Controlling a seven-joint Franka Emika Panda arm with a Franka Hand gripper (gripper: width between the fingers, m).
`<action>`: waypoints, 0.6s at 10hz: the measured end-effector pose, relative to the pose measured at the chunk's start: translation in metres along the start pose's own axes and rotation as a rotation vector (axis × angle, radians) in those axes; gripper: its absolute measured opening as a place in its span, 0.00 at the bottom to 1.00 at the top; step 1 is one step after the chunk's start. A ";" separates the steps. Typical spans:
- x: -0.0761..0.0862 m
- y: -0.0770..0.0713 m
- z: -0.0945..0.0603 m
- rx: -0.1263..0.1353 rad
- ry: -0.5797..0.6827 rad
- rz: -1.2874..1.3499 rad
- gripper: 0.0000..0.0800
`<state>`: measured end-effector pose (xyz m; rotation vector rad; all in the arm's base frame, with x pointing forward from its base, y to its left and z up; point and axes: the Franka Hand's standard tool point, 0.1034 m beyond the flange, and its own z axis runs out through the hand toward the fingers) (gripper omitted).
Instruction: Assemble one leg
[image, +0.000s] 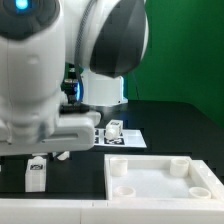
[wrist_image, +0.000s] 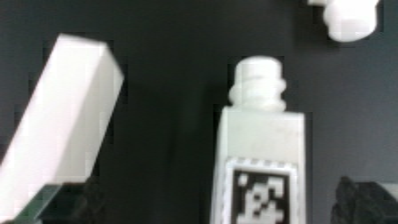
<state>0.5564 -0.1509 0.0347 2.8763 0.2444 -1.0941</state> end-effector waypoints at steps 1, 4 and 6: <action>0.006 0.000 0.000 -0.003 -0.018 -0.008 0.81; 0.003 -0.002 0.002 0.010 -0.053 0.023 0.81; 0.012 0.000 0.000 0.014 -0.120 0.066 0.81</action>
Offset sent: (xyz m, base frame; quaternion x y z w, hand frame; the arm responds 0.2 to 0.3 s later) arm 0.0000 0.0000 0.0000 0.0000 0.0000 0.0000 1.0000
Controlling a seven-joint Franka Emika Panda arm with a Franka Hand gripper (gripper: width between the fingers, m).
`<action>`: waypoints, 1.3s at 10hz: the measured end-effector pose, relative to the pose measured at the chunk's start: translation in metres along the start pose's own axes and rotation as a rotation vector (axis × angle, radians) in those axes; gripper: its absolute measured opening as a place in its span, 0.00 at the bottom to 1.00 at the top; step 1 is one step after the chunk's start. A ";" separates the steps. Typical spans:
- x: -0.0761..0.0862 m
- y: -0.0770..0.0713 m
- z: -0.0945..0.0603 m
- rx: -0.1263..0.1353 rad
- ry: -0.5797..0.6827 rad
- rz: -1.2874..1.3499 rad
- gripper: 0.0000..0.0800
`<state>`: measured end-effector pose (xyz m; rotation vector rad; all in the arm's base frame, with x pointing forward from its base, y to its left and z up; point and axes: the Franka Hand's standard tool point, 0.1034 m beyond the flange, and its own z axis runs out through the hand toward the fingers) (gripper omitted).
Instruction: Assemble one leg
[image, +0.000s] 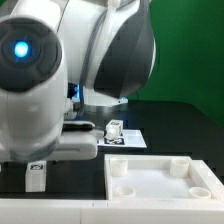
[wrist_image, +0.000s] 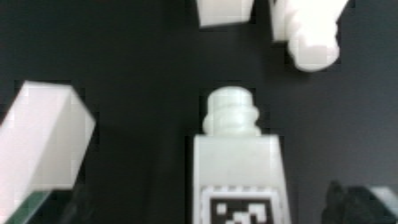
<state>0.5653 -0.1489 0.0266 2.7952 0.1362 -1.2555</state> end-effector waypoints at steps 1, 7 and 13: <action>-0.001 -0.004 -0.003 -0.004 0.004 0.014 0.81; -0.006 -0.009 0.000 0.002 -0.013 0.052 0.81; 0.000 -0.011 0.022 0.004 -0.053 0.095 0.78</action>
Offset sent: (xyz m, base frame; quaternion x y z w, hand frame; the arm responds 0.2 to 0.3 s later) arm 0.0000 0.0000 0.0000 0.0000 0.0000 0.0000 1.0000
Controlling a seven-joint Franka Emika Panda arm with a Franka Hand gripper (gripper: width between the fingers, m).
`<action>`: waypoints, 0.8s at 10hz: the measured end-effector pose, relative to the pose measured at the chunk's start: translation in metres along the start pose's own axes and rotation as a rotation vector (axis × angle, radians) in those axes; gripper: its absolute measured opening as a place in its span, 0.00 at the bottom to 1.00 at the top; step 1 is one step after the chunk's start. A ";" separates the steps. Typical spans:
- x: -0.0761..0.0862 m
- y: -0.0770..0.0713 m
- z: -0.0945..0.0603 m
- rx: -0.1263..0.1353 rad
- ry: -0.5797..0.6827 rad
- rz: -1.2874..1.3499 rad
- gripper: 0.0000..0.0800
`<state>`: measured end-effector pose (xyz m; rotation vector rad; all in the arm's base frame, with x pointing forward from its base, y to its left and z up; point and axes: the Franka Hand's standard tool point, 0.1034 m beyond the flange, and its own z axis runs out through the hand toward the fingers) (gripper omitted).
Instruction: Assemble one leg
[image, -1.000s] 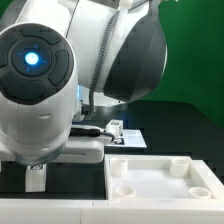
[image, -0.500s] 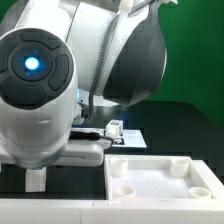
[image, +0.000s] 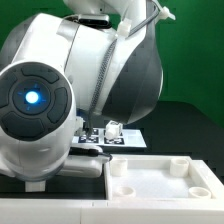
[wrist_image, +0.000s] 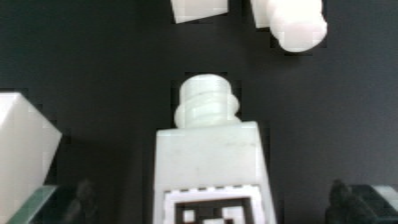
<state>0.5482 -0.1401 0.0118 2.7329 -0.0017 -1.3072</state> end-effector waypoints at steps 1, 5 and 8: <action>0.000 0.000 0.000 0.000 0.001 0.000 0.78; 0.001 0.000 0.000 -0.001 0.004 0.000 0.35; -0.024 -0.026 -0.048 0.023 0.054 0.020 0.35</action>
Offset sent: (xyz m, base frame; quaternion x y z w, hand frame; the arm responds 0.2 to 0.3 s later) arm 0.0000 0.0000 0.0000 0.0000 0.0000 0.0000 1.0000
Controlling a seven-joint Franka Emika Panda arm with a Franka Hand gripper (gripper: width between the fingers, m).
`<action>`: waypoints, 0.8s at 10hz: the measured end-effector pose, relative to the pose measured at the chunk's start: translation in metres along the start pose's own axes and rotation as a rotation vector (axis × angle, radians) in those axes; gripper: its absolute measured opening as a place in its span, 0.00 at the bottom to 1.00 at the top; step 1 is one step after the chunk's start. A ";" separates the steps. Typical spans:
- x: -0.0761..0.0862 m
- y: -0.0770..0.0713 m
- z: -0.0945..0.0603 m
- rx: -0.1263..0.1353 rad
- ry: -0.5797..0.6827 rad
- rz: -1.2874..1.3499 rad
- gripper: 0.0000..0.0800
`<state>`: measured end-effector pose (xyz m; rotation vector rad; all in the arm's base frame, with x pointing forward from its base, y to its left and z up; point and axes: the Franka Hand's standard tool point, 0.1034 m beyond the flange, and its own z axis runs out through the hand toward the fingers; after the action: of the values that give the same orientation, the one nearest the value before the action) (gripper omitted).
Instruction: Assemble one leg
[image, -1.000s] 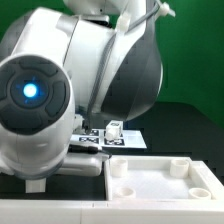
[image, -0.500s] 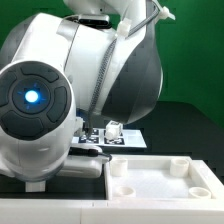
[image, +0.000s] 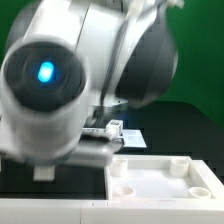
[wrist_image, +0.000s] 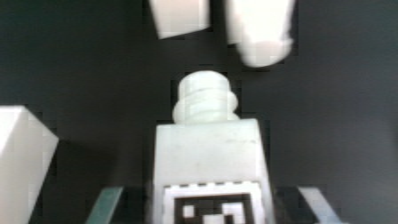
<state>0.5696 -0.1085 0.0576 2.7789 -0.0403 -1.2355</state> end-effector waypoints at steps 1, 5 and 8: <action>-0.008 -0.014 -0.019 -0.001 0.028 0.028 0.35; -0.010 -0.028 -0.039 -0.019 0.081 0.022 0.35; 0.009 -0.058 -0.059 0.002 0.297 0.086 0.35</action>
Offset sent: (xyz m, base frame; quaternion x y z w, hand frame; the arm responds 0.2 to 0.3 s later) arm 0.0000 0.0000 0.0000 0.0000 0.0650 0.0000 0.9979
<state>0.6180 -0.0470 0.0844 2.8956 -0.1358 -0.7941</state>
